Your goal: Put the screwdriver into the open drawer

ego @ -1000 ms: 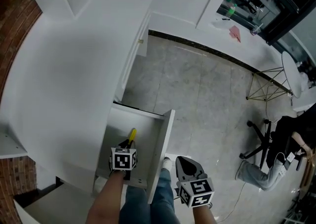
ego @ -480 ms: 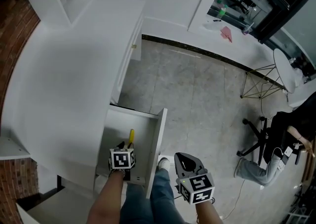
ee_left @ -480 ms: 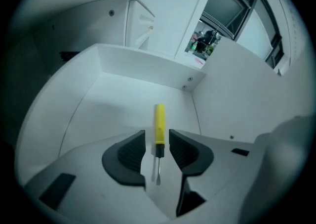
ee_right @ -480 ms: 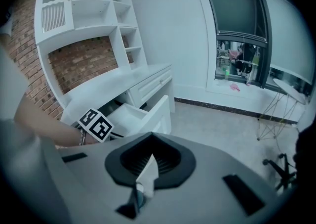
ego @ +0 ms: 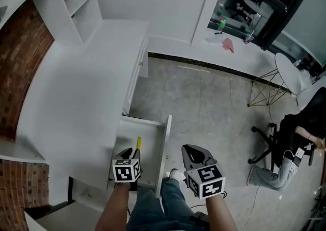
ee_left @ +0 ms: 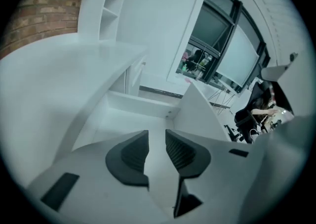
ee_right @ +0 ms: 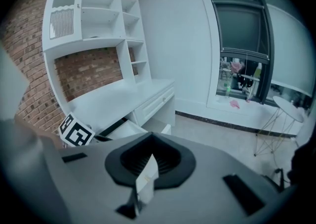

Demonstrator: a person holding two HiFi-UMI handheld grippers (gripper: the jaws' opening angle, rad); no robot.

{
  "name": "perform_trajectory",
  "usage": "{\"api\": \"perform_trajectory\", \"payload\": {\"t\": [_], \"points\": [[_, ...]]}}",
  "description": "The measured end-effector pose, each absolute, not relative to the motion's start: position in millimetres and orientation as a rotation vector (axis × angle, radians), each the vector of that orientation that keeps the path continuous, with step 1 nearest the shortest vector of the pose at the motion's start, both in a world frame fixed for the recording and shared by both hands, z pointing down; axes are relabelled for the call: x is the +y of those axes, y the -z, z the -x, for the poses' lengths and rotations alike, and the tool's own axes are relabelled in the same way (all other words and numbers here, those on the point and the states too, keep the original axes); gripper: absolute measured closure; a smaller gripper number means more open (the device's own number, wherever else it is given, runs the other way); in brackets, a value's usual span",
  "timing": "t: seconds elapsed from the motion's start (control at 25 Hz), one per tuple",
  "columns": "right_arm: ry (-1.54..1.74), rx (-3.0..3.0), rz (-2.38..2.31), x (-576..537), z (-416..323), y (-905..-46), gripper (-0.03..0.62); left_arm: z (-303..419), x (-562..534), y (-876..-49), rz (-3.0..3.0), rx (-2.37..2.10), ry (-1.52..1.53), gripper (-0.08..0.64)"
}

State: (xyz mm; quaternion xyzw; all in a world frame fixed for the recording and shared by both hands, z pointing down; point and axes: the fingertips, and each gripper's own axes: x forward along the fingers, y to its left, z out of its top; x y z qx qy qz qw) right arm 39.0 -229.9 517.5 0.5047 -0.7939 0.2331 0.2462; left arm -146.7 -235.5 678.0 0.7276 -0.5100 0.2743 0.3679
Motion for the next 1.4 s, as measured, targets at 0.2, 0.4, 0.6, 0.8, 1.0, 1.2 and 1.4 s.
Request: {"api": "perform_trajectory", "payload": {"t": [0.2, 0.4, 0.6, 0.8, 1.0, 1.2, 1.4], "points": [[-0.592, -2.226, -1.41, -232, -40, -484, 0.581, 151, -229, -626, -1.951, -1.369, -0.628, 0.506], [-0.562, -2.248, -1.483, -230, -35, -461, 0.581, 162, -231, -571, -2.108, -1.424, -0.608, 0.546], [-0.447, -2.297, -1.564, -228, -18, -431, 0.581, 167, -233, -513, -2.324, -1.438, -0.54, 0.546], [-0.284, -2.34, -1.657, -213, 6, -401, 0.582, 178, -232, -458, -2.528, -1.438, -0.422, 0.546], [-0.05, -2.341, -1.734, -194, 24, -365, 0.583, 195, -230, -408, -2.626, -1.465, -0.252, 0.546], [0.099, -2.325, -1.791, -183, 17, -333, 0.583, 198, -221, -363, -2.698, -1.515, -0.107, 0.546], [0.182, -2.355, -1.797, -176, 11, -311, 0.583, 200, -210, -331, -2.754, -1.582, -0.011, 0.546]]}}
